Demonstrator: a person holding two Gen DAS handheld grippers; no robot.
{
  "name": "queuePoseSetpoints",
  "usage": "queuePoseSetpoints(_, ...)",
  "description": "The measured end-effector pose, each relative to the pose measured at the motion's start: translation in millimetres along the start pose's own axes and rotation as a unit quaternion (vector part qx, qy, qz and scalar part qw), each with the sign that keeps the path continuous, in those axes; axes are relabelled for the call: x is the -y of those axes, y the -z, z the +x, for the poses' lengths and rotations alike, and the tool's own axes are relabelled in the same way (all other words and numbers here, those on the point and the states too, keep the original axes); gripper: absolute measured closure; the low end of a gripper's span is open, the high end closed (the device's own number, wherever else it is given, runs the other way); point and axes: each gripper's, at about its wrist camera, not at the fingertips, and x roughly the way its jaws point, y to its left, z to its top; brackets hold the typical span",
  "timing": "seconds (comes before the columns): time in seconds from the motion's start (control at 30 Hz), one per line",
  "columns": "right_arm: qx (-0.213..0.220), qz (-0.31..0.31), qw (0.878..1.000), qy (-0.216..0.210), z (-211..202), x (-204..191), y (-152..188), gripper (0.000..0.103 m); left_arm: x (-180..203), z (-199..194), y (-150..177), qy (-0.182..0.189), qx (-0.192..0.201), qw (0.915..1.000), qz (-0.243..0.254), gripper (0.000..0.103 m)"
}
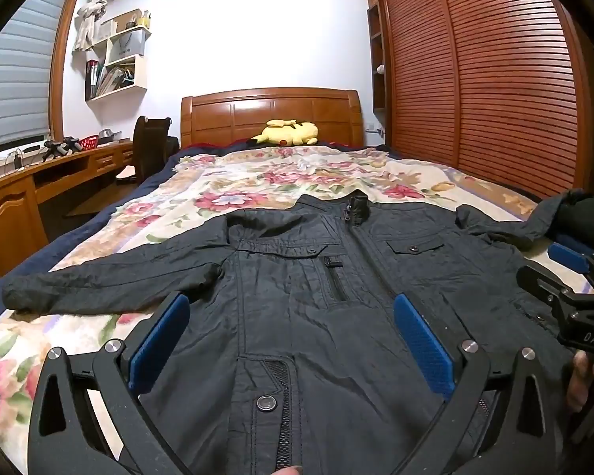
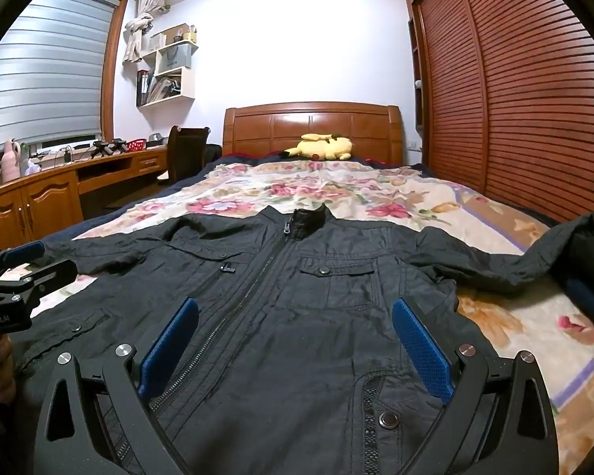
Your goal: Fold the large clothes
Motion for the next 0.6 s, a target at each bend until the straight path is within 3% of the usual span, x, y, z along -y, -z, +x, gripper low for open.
queuePoseSetpoints(0.6,0.001,0.0,1.0,0.0,-0.4,-1.4,-0.1,0.004,-2.9,-4.8,-0.4,-0.006,0.004,1.0,0.001,0.0)
